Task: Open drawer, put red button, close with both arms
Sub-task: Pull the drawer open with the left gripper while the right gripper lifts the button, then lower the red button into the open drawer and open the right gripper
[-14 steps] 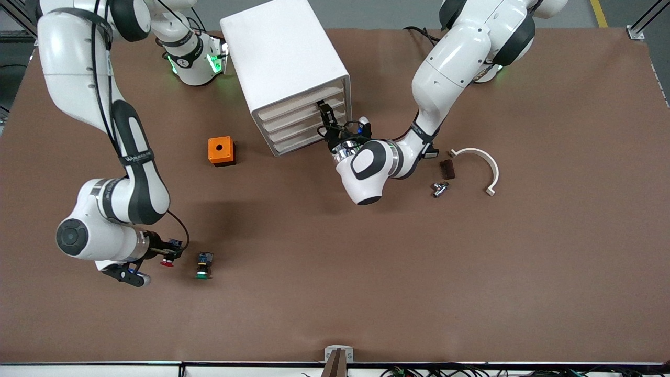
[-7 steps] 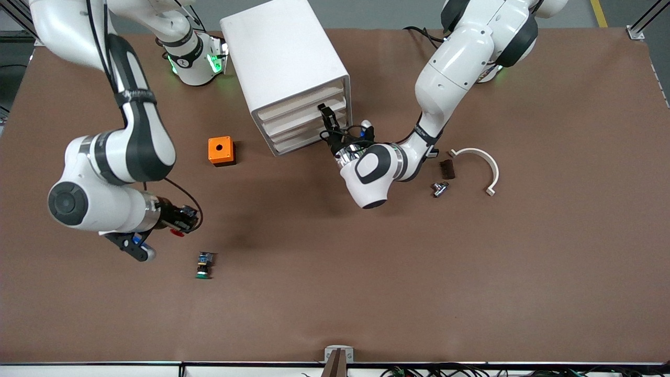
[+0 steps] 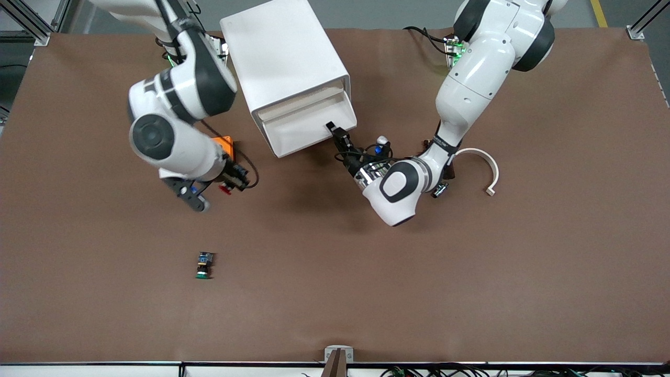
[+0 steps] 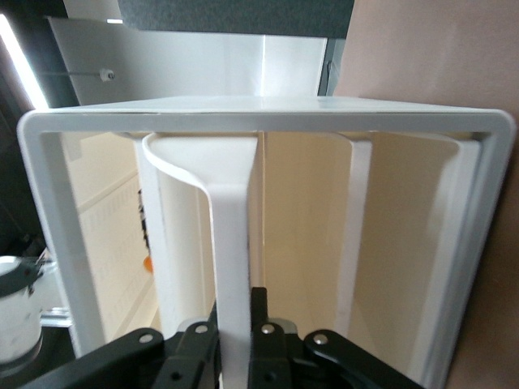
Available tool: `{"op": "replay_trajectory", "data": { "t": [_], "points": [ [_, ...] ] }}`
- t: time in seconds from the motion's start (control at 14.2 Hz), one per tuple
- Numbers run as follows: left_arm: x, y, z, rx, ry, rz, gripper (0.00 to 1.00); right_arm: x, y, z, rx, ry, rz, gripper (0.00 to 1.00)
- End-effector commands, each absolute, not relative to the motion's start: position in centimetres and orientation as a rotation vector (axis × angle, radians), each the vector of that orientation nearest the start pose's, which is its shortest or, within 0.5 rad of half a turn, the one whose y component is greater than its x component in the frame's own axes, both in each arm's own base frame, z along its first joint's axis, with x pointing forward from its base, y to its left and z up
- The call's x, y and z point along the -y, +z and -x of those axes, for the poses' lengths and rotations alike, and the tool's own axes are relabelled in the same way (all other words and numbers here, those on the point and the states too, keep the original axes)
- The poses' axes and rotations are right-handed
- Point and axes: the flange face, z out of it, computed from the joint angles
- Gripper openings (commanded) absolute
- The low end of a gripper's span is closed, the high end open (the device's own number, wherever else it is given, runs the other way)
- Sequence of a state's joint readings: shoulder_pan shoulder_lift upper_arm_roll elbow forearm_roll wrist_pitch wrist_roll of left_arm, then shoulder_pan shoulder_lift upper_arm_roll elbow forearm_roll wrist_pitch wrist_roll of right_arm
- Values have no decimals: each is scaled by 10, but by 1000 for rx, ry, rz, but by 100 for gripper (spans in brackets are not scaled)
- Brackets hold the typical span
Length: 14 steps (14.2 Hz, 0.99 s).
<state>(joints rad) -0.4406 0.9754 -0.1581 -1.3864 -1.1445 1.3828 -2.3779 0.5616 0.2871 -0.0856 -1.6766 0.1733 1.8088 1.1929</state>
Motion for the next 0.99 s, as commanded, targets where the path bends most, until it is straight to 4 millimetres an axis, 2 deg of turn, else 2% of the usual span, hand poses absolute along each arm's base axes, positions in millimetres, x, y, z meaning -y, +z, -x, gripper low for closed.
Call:
{"op": "replay_trajectory", "data": {
  "t": [0.0, 0.21, 0.35, 0.42, 0.49, 0.63, 0.7, 0.85, 0.92],
  "points": [
    [427, 169, -515, 1695, 1661, 799, 13, -360, 425, -507, -1307, 273, 2851, 0],
    [403, 169, -533, 1724, 1693, 774, 14, -406, 425, -482, -1380, 218, 2782, 0],
    [399, 168, -536, 1730, 1695, 770, 16, -432, 419, -464, -1423, 186, 2756, 0],
    [399, 168, -537, 1731, 1695, 769, 18, -438, 414, -458, -1462, 164, 2738, 0],
    [398, 169, -538, 1734, 1701, 777, 27, -449, 405, -446, -1498, 144, 2716, 0],
    [392, 172, -545, 1735, 1798, 910, 62, -462, 388, -429, -1555, 101, 2680, 0],
    [389, 174, -548, 1728, 1849, 985, 75, -468, 377, -424, -1584, 91, 2681, 0],
    [375, 177, -559, 1726, 1944, 1106, 94, -482, 365, -413, -1618, 85, 2663, 0],
    [372, 179, -563, 1723, 1969, 1158, 99, -489, 361, -409, -1649, 80, 2634, 0]
  ]
}}
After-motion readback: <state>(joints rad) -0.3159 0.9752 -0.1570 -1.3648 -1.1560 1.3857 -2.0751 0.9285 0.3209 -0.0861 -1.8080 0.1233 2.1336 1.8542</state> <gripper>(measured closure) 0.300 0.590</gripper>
